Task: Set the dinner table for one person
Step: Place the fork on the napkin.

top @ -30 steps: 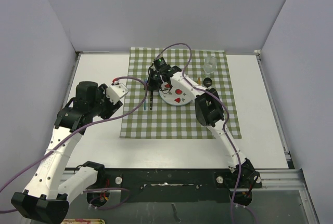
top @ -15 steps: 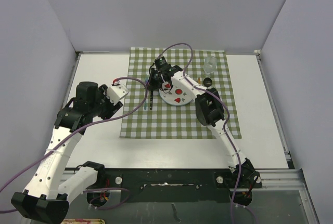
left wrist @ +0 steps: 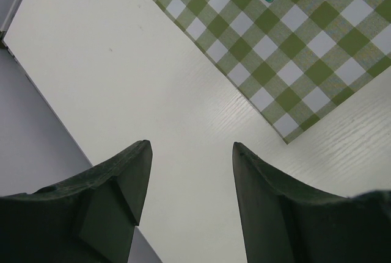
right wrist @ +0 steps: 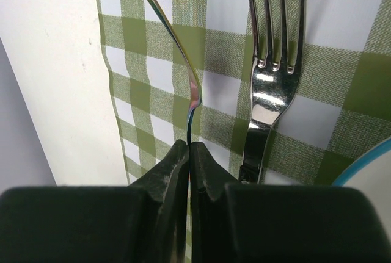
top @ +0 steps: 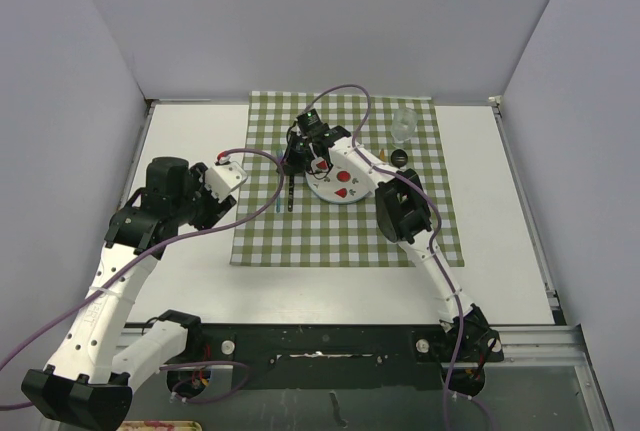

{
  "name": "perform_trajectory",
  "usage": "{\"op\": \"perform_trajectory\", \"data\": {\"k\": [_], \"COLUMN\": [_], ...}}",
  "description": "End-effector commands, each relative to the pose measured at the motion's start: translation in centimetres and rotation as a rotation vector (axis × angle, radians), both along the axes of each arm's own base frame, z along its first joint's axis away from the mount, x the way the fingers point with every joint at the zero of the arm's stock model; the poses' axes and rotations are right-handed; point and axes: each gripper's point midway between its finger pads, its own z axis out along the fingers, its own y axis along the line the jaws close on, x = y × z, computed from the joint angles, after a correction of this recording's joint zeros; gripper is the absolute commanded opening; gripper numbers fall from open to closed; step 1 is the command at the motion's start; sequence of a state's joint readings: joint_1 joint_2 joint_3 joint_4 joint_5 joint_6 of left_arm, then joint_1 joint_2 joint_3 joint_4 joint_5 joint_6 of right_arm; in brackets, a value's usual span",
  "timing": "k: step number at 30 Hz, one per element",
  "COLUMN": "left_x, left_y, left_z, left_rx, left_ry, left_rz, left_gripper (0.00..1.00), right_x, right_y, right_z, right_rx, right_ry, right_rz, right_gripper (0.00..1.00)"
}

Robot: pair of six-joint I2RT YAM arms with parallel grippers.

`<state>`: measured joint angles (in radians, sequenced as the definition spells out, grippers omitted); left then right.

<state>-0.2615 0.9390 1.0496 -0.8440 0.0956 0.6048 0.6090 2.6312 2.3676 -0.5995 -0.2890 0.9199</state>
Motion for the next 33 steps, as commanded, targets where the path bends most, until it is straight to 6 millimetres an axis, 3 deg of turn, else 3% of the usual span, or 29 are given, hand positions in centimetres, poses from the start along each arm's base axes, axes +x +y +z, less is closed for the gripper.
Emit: {"op": "perform_trajectory", "data": {"k": [1, 21, 33], "left_x": [0.1, 0.3, 0.2], "left_y": [-0.7, -1.0, -1.2], "left_z": [0.6, 0.4, 0.2], "left_rx": [-0.033, -0.022, -0.023], "left_ry": [-0.017, -0.009, -0.006], "left_rz": [-0.018, -0.033, -0.04], "left_gripper": [0.54, 0.54, 0.54], "right_x": [0.2, -1.3, -1.2], "right_y": [1.3, 2.4, 1.5], "right_z": [1.3, 0.2, 0.0], "right_rx": [0.069, 0.105, 0.09], "right_ry": [-0.005, 0.055, 0.07], "right_rz": [0.01, 0.036, 0.024], "right_gripper": [0.0, 0.0, 0.0]}}
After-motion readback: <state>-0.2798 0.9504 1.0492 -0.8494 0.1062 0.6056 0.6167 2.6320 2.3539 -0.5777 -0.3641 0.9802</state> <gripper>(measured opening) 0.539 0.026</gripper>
